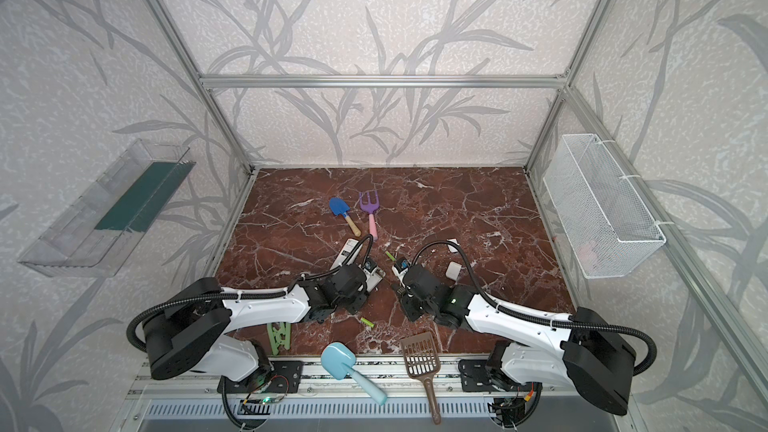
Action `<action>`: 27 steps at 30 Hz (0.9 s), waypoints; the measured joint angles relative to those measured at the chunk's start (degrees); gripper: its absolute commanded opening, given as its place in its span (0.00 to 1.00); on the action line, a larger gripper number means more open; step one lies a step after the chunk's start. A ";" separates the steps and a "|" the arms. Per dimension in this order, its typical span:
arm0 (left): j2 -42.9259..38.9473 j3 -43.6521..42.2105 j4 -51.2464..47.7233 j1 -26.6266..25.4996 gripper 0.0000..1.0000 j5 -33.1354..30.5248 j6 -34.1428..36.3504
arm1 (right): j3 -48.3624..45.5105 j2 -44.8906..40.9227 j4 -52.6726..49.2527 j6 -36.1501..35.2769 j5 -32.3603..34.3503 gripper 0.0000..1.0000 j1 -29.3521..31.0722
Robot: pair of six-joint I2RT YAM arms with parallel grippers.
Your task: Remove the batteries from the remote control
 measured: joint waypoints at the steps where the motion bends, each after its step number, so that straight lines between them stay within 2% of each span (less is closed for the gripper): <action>1: 0.00 -0.02 0.00 0.00 0.28 0.00 -0.04 | 0.00 -0.24 0.04 -0.17 -0.11 0.00 -0.11; 16: 0.00 -0.02 -0.11 -0.07 0.28 -0.22 -1.27 | -0.17 -1.09 0.26 -0.66 0.85 0.00 -1.55; 27: 0.07 -0.02 -0.15 -0.11 0.28 -0.70 -1.77 | -0.46 -5.20 -0.92 -1.51 1.20 0.00 -1.92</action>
